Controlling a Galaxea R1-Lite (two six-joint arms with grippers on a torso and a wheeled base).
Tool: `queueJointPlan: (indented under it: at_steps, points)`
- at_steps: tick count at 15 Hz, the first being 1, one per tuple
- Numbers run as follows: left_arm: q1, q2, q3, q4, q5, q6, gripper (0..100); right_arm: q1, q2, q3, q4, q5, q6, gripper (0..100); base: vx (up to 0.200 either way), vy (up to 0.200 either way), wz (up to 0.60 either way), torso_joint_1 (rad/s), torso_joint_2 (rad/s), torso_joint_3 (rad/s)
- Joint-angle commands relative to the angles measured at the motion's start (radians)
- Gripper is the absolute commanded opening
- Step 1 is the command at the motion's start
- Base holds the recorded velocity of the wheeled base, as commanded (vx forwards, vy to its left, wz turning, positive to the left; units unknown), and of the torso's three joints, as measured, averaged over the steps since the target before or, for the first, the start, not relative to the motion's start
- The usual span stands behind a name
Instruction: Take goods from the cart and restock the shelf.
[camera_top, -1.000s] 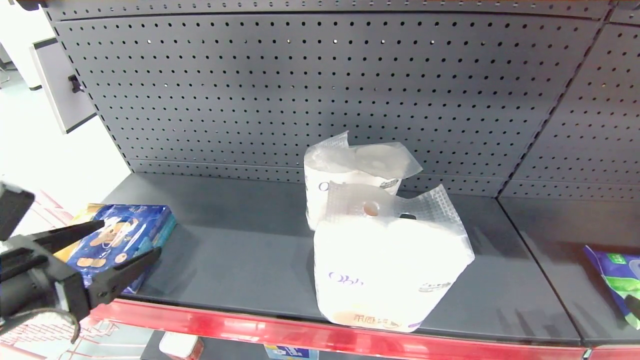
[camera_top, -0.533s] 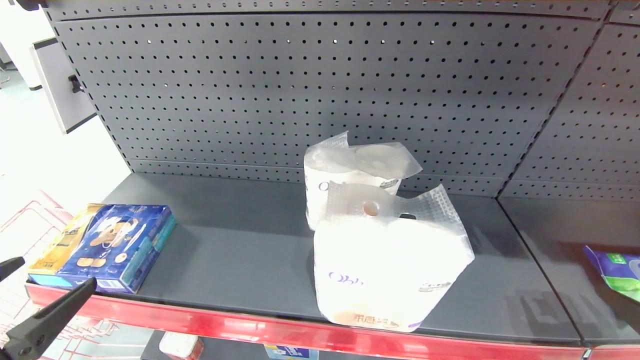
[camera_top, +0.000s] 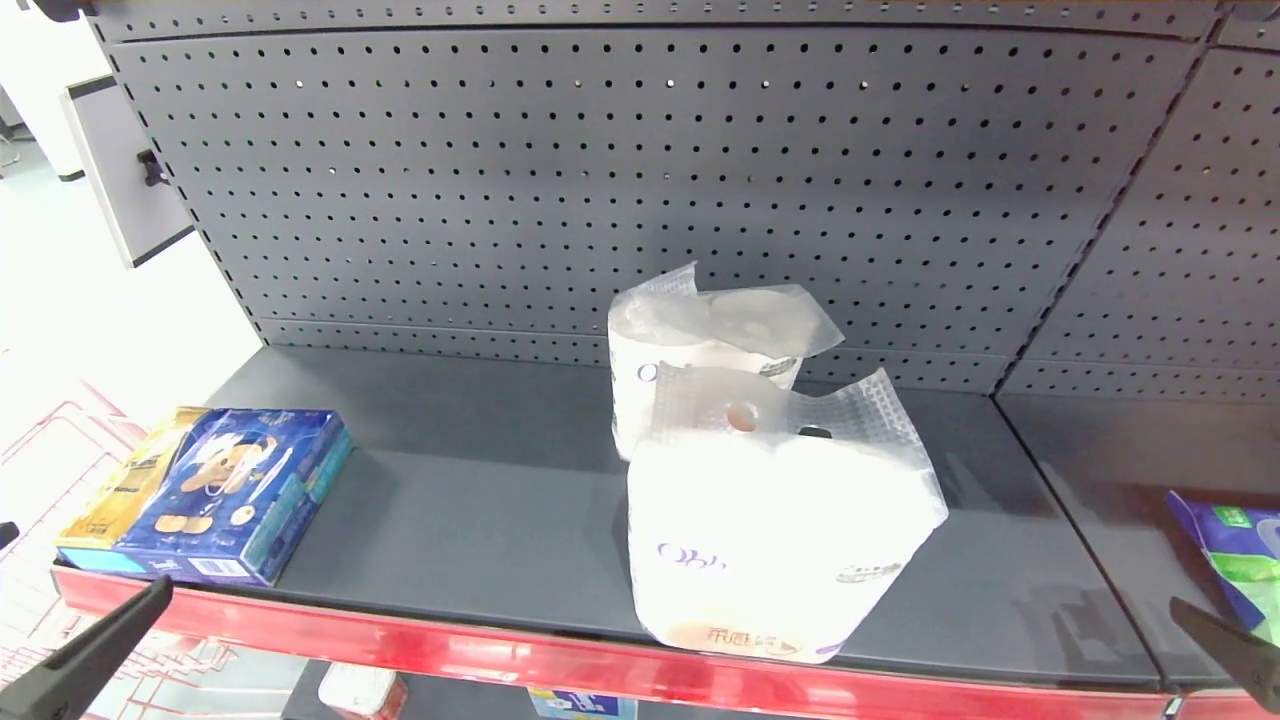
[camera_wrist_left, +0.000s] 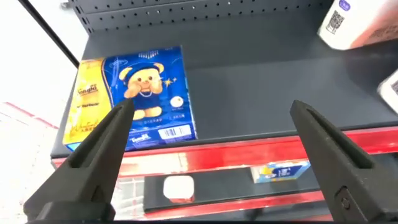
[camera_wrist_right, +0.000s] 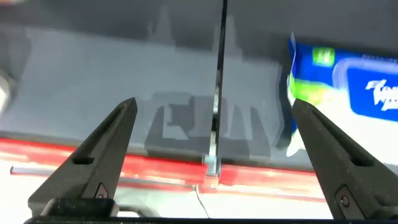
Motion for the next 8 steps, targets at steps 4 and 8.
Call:
queueJointPlan:
  at_steps: [4,8]
  points:
    - [0.0,0.002,-0.004,-0.002,0.004,0.001,100,0.003,0.002,0.0,-0.002,0.004,-0.002,100,0.0,0.0,-0.15,0.001,0.0,0.001]
    - [0.0,-0.003,-0.006,-0.001,0.002,0.001,100,0.011,0.021,-0.005,-0.004,0.017,-0.025,100,0.0,0.0,0.0,0.0,0.0,0.0]
